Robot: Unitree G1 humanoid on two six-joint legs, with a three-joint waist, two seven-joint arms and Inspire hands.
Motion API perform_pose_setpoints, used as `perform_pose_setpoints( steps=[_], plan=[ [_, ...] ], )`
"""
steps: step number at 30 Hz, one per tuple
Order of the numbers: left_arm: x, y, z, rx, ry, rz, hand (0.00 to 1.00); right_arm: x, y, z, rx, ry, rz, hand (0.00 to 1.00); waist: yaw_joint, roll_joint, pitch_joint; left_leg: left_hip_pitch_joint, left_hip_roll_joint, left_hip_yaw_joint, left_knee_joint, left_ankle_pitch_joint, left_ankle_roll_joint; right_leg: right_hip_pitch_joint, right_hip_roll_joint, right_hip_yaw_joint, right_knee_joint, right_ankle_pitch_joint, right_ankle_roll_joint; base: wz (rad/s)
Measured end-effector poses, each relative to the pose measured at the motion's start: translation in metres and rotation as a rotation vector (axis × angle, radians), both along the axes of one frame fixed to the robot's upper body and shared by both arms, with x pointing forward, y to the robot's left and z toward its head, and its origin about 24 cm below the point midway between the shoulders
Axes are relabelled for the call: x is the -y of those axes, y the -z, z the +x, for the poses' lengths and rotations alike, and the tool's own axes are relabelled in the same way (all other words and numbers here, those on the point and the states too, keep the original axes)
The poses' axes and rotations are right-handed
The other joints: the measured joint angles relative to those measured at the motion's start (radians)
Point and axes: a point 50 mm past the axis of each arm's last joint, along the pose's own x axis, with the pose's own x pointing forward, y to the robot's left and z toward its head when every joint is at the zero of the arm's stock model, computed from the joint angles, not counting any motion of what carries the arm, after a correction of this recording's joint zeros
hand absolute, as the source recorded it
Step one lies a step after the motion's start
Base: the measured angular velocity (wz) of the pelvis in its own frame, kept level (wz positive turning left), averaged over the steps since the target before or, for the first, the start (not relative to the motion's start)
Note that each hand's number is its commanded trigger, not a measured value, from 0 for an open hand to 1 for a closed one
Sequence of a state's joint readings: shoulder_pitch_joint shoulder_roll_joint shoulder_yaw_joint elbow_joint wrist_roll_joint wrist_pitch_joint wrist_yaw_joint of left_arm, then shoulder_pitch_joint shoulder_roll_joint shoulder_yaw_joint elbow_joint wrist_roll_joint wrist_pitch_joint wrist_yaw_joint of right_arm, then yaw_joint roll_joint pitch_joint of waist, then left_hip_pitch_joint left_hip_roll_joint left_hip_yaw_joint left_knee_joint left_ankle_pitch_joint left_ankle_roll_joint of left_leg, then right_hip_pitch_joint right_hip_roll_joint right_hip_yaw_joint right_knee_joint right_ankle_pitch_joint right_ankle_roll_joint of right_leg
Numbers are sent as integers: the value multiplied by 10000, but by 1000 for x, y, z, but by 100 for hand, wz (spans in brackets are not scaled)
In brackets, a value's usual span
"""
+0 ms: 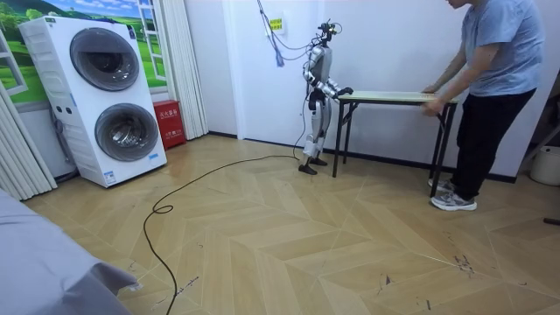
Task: Move table with human
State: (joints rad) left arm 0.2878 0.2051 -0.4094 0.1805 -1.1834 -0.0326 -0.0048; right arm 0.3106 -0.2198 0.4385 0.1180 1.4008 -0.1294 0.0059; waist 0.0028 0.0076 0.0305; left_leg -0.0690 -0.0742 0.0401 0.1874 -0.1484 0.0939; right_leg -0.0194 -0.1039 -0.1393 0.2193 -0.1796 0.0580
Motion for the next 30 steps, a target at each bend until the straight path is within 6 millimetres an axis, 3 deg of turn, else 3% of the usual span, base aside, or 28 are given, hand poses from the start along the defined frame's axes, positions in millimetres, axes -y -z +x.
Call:
perform_pose_setpoints(
  steps=[1, 8, 13, 23, 30],
  plan=[
    [-1, 0, 0, 13, 16, 9, 0, -1, 0, -1, -17, 14, 13, 3, -3, -18, -11, 13, 0, 2, -12, 0, 0, 0, 0, 1, -1, 0, 0, 0],
    [-5, 9, -4, 233, 265, 409, 0, 2, 10, -4, 266, -181, -226, 0, 0, -47, -77, 254, -1, 20, -65, -1, 1, 232, 1, 1, -31, 0, 0, 0],
    [-8, 19, -9, 192, 866, 930, 0, 4, 18, -9, 519, -722, -183, 0, -12, 69, -159, 352, 24, 29, -45, -12, -22, 398, 25, 2, -151, 1, -1, -2],
    [-12, 28, -17, 192, 1401, 1128, 0, 3, 24, -16, 958, -1390, 269, 0, 18, 16, -175, 476, 242, 129, 3, -82, -183, 532, 221, 3, -161, 74, -116, -4],
    [-18, 38, -26, -387, 1473, 1375, 0, 9, 35, -22, 627, -1897, -382, 0, 18, -58, -182, 579, 267, 149, -15, -92, -211, 544, 247, -2, -178, 86, -136, -2]
  ],
)
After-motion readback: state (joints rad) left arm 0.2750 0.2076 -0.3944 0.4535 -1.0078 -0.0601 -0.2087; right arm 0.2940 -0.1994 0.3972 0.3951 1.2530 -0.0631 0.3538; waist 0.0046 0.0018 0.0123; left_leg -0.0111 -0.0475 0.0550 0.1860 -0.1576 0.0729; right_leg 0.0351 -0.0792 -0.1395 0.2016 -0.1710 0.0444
